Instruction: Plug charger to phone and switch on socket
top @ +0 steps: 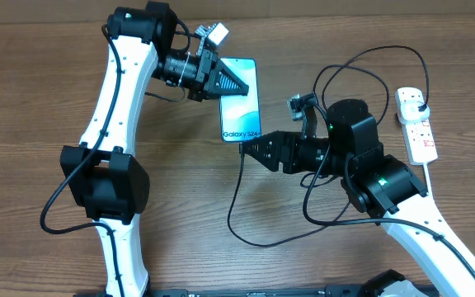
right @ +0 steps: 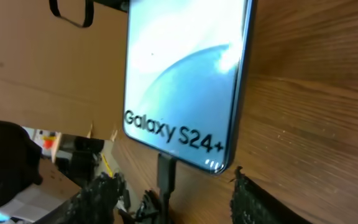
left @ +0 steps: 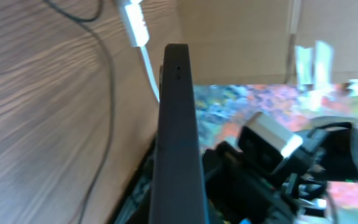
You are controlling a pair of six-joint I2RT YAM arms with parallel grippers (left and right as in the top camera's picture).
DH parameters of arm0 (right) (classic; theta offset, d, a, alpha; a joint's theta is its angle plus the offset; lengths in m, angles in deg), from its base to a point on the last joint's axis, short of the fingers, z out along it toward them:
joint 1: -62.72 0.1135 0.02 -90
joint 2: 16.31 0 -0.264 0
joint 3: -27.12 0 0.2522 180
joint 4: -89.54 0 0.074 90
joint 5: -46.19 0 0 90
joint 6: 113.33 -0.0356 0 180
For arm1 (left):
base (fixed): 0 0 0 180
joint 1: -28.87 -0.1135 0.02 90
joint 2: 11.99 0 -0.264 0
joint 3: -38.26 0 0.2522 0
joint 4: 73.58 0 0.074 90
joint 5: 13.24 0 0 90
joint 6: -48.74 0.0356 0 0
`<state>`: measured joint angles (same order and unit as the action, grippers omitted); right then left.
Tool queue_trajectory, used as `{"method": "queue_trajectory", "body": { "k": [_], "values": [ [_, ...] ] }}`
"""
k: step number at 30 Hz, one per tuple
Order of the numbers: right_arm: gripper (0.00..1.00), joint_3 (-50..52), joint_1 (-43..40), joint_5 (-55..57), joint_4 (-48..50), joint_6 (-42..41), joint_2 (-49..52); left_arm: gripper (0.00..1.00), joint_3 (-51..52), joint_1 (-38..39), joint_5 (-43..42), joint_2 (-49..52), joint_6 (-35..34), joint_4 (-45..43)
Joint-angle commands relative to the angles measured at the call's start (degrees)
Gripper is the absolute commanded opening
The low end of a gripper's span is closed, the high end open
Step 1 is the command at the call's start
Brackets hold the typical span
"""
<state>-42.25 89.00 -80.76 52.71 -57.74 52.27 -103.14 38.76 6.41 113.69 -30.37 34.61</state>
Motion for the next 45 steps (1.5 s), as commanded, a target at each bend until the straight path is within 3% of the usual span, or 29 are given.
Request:
{"method": "queue_trajectory", "body": {
  "k": [1,9,15,30,45],
  "values": [
    [0.64,-1.42,-0.22,0.94,-0.39,0.37,0.02,0.04,-1.18,-0.13,5.92,-1.31,0.87,-0.20],
    [0.66,-1.40,-0.22,4.87,-4.33,0.35,0.02,0.04,-1.09,-0.13,18.62,-1.29,0.04,-0.26],
    [0.66,-1.33,-0.22,7.43,-7.91,0.33,0.02,0.04,-0.96,-0.20,28.04,-1.29,-7.10,-2.89],
    [0.66,-0.92,-0.22,7.98,-10.27,0.33,0.35,0.04,7.67,-1.36,29.97,-1.29,-16.09,-9.88],
    [0.66,-0.92,-0.20,7.98,-10.27,0.33,0.35,0.04,18.34,-5.20,28.35,-1.29,-14.53,-22.34]
  ]
}}
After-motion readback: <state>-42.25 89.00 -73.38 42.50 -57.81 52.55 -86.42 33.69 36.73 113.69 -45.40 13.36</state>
